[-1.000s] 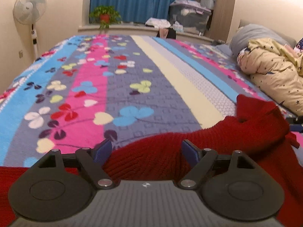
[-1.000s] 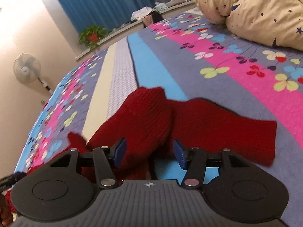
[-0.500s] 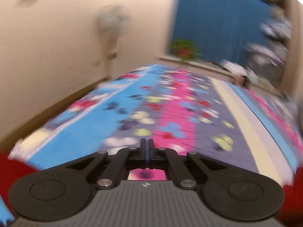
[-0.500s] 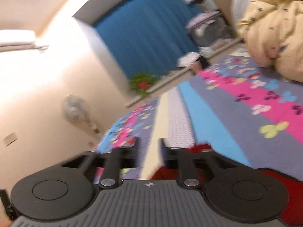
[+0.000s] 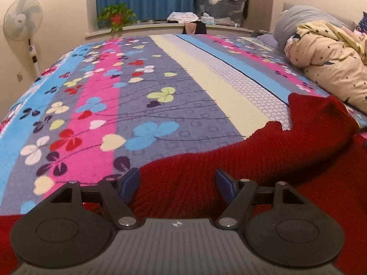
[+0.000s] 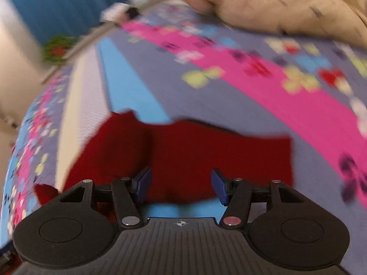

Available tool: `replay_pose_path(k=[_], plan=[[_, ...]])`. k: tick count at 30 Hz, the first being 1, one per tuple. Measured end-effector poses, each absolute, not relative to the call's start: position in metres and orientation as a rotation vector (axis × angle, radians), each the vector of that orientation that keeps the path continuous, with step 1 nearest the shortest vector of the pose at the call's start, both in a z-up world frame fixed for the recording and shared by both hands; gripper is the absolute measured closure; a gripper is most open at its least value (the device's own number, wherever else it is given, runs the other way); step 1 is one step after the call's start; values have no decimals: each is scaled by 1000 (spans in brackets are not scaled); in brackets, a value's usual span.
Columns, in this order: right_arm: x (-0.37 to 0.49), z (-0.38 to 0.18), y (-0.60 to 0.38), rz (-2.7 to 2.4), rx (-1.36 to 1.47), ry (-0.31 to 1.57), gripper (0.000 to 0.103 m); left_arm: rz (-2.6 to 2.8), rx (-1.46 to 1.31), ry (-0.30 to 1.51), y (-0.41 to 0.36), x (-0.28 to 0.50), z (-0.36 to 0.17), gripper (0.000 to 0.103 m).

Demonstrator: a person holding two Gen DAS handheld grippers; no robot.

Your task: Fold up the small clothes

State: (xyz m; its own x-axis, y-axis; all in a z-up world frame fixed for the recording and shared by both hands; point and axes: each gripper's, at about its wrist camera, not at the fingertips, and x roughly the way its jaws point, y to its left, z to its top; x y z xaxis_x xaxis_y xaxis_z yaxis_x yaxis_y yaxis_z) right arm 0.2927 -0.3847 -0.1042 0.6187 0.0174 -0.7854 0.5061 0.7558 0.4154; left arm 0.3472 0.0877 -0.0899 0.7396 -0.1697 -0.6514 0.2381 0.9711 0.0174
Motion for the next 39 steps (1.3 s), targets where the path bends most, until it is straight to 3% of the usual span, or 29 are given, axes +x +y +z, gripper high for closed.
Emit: replay_pose_path(k=[5, 6, 9, 10, 13, 15, 16, 18, 20, 23, 25, 26, 28, 35, 36, 37, 39], plan=[[267, -130, -406, -351, 911, 928, 43, -221, 120, 714, 81, 351, -93, 34], [266, -131, -406, -355, 931, 914, 43, -229, 121, 719, 79, 351, -93, 41], [267, -134, -407, -353, 978, 857, 40, -270, 138, 734, 71, 348, -92, 83], [269, -137, -408, -352, 995, 846, 38, -278, 161, 734, 67, 345, -91, 90], [277, -142, -410, -341, 1017, 805, 39, -293, 215, 685, 71, 342, -86, 97], [285, -143, -411, -339, 992, 769, 80, -148, 109, 583, 97, 345, -71, 102], [287, -143, -416, -329, 991, 745, 90, 63, 76, 516, 113, 346, -64, 103], [291, -138, -424, -329, 965, 674, 91, 229, -23, 505, 147, 350, -62, 103], [289, -120, -437, -343, 902, 549, 92, 105, -167, 606, 166, 356, -71, 103], [275, -86, -467, -506, 760, 341, 92, -18, -29, 544, 139, 344, -67, 101], [262, -81, -495, -681, 718, 273, 92, -122, -50, 543, 125, 342, -63, 93], [257, -83, -507, -765, 701, 260, 92, -160, -64, 559, 118, 343, -64, 91], [247, -90, -531, -944, 672, 256, 92, -196, -33, 595, 100, 343, -70, 76], [245, -113, -563, -1017, 652, 320, 91, -273, 71, 640, 74, 326, -91, 73], [249, -116, -565, -995, 675, 347, 90, -271, 59, 639, 75, 324, -90, 67], [244, -116, -567, -986, 705, 368, 88, -262, 50, 635, 77, 321, -87, 52], [241, -114, -568, -1027, 761, 405, 84, -211, 49, 627, 81, 318, -79, 43]])
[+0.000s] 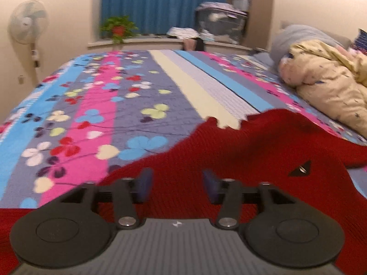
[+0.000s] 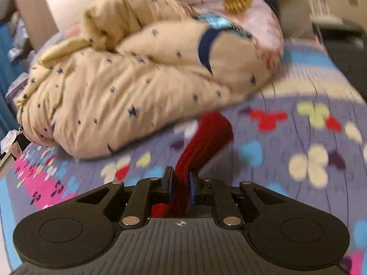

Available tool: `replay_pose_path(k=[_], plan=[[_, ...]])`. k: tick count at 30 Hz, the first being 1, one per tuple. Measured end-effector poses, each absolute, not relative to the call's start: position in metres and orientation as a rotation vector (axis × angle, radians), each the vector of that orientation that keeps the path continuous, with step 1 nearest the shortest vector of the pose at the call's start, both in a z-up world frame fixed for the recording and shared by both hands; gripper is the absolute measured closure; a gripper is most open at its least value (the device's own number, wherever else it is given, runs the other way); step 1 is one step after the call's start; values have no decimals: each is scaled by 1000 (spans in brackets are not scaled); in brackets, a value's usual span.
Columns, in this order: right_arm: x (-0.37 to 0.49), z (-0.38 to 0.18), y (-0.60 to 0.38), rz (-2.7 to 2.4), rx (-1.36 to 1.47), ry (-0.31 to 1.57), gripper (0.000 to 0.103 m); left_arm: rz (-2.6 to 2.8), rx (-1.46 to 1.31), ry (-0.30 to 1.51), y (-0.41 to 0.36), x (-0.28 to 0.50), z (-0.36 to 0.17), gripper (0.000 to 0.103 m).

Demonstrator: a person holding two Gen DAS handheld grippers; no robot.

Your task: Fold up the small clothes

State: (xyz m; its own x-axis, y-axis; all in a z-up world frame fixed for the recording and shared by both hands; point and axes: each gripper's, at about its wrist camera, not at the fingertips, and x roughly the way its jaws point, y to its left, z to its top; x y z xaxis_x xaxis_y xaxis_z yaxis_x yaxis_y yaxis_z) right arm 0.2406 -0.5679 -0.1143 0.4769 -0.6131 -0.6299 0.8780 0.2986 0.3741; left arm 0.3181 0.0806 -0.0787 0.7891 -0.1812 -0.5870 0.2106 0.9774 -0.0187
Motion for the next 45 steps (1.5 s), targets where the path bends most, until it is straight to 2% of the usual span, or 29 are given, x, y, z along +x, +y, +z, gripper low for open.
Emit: replay_pose_path(k=[2, 6, 9, 13, 18, 21, 24, 26, 27, 28, 30, 32, 33, 34, 35, 37, 38, 39, 40, 43, 45], plan=[[236, -110, -557, -1128, 776, 483, 63, -171, 72, 655, 78, 323, -73, 43], [225, -105, -532, -1175, 838, 502, 63, -81, 28, 678, 82, 353, -61, 43], [228, -87, -508, -1103, 783, 441, 62, -18, -64, 728, 90, 387, -59, 43], [242, -74, -484, -980, 710, 406, 62, 11, 2, 891, 89, 430, -93, 37], [260, -80, -479, -890, 733, 461, 62, -107, 3, 920, 91, 434, -118, 33], [273, -85, -478, -828, 757, 514, 62, -261, -55, 960, 94, 431, -121, 26], [281, -88, -473, -803, 763, 540, 62, -323, 4, 967, 90, 427, -125, 26], [284, -90, -470, -791, 756, 545, 62, -337, 46, 957, 85, 427, -124, 43], [285, -90, -469, -791, 751, 545, 62, -367, 67, 948, 81, 425, -120, 71], [285, -91, -469, -789, 750, 544, 62, -395, 98, 940, 75, 424, -114, 80], [284, -90, -469, -792, 749, 537, 62, -394, 230, 831, 67, 412, -92, 84], [282, -87, -470, -800, 741, 524, 62, -235, 117, 658, 95, 408, -60, 86], [282, -86, -471, -800, 738, 520, 62, -128, 22, 617, 114, 410, -52, 100], [281, -85, -470, -797, 733, 516, 62, 21, -3, 587, 127, 411, -51, 103], [282, -84, -469, -792, 721, 510, 62, 61, 24, 657, 130, 416, -59, 102], [282, -83, -467, -777, 697, 507, 62, -43, 144, 797, 118, 414, -72, 95], [282, -84, -466, -760, 694, 512, 62, -46, 229, 731, 108, 394, -68, 90], [283, -84, -465, -736, 698, 521, 62, -52, 247, 673, 103, 377, -65, 73], [283, -84, -464, -715, 700, 530, 62, -93, 211, 655, 101, 359, -63, 66], [283, -82, -457, -627, 663, 559, 62, -220, 89, 709, 95, 321, -74, 66], [277, -80, -447, -550, 616, 591, 62, -255, 71, 824, 91, 303, -107, 66]])
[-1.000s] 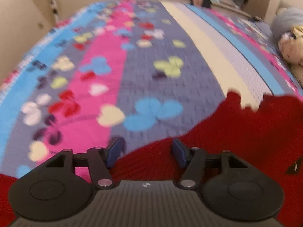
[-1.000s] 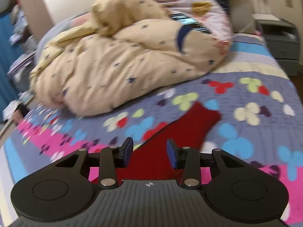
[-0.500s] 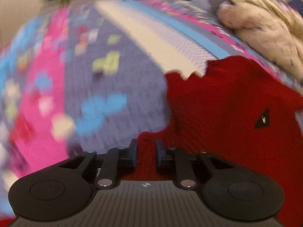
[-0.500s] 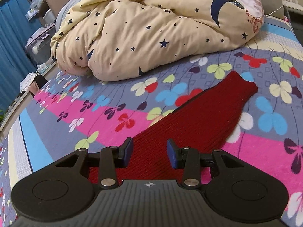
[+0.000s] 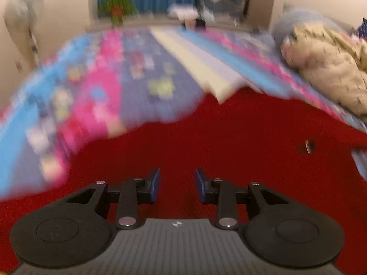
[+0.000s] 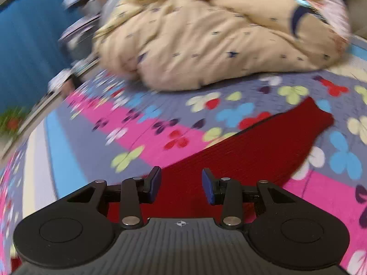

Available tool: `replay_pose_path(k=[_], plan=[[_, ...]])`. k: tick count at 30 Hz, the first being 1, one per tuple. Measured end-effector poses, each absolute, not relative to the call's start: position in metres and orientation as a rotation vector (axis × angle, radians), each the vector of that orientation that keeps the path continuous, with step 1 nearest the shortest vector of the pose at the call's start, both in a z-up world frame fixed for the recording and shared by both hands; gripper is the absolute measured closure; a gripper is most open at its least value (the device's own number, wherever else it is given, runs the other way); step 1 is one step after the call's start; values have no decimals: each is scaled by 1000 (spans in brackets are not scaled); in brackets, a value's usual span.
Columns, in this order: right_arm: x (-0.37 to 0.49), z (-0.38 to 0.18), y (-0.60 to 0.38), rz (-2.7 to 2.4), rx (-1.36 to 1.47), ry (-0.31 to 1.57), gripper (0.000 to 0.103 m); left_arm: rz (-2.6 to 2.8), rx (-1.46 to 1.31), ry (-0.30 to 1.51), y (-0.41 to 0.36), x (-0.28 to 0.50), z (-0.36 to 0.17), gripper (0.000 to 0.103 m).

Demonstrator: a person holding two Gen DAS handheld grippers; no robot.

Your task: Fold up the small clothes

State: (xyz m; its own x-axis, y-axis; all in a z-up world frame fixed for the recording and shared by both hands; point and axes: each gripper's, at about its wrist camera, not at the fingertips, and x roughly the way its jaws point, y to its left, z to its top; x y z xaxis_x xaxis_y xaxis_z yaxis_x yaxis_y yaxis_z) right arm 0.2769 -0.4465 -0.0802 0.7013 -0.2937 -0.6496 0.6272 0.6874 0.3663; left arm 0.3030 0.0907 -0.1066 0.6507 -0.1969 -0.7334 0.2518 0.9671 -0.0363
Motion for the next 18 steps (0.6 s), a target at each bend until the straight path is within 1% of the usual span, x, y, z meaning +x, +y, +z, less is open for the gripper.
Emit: replay_pose_path(k=[1, 2, 5, 6, 7, 8, 10, 12, 14, 18], plan=[[272, -80, -441, -511, 600, 612, 62, -249, 99, 908, 86, 299, -126, 64], [264, -79, -435, -459, 588, 641, 62, -232, 132, 829, 84, 282, -126, 64], [234, -77, -419, -312, 573, 719, 62, -142, 121, 859, 75, 255, -112, 64], [223, -77, -415, -270, 568, 745, 62, -143, 128, 862, 72, 243, -107, 62], [214, -77, -411, -239, 562, 766, 62, -156, 146, 873, 68, 228, -103, 54], [203, -77, -407, -212, 555, 792, 62, -169, 166, 891, 67, 215, -102, 51], [182, -78, -400, -177, 541, 839, 62, -193, 212, 928, 58, 183, -103, 36], [160, -81, -391, -139, 505, 886, 62, -193, 256, 940, 56, 151, -108, 27], [138, -89, -382, -93, 478, 939, 62, -164, 232, 980, 61, 119, -114, 27], [90, -111, -365, 6, 392, 1052, 62, -125, -30, 1040, 84, 75, -120, 27]])
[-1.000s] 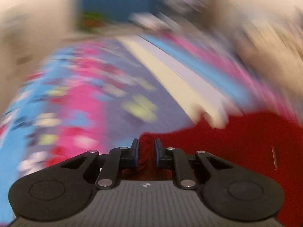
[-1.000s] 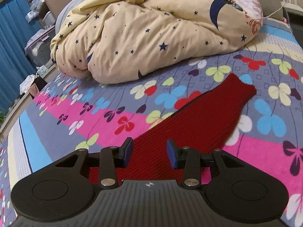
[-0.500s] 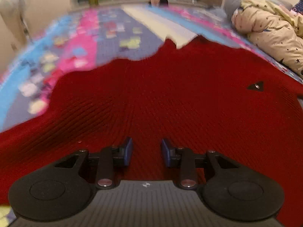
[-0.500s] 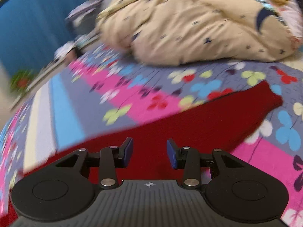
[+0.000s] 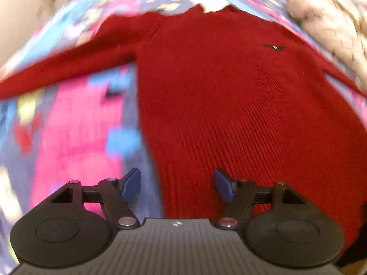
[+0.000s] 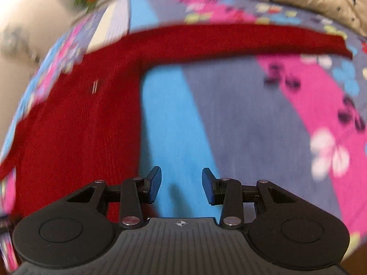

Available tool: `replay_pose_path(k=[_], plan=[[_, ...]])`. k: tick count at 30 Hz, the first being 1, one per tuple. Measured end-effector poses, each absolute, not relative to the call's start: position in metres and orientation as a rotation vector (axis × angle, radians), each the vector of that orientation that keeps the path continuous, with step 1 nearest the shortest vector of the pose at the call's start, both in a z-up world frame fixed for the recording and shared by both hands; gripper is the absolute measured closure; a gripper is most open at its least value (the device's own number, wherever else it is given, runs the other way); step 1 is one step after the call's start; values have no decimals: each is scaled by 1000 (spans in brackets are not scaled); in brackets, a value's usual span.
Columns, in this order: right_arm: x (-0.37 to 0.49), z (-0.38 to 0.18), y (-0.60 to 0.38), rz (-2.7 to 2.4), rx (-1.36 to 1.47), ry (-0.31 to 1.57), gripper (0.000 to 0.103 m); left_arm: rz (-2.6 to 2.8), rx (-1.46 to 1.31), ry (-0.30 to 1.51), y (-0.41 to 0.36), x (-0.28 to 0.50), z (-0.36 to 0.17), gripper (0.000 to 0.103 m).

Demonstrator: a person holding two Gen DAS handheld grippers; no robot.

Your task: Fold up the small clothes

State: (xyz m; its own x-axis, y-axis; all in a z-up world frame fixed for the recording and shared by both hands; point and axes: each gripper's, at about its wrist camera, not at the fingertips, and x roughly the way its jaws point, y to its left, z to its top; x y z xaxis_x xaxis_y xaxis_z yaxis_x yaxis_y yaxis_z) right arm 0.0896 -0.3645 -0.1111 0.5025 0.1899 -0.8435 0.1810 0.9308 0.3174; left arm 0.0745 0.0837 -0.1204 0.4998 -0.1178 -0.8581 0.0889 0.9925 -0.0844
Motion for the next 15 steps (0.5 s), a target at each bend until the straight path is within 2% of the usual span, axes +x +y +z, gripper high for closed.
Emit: replay_pose_path(k=[4, 8, 10, 12, 15], plan=[[55, -112, -345, 111, 282, 1028, 62, -89, -67, 1007, 91, 32, -121, 27], [47, -108, -344, 171, 307, 1007, 62, -84, -104, 1019, 88, 3, -126, 31], [47, -108, -341, 185, 300, 1014, 62, -80, -94, 989, 83, -6, -125, 45], [49, -106, -338, 198, 296, 1014, 62, -77, -122, 971, 82, -10, -125, 56], [48, -97, -342, 209, 381, 990, 62, -45, -142, 951, 81, -16, -124, 65]])
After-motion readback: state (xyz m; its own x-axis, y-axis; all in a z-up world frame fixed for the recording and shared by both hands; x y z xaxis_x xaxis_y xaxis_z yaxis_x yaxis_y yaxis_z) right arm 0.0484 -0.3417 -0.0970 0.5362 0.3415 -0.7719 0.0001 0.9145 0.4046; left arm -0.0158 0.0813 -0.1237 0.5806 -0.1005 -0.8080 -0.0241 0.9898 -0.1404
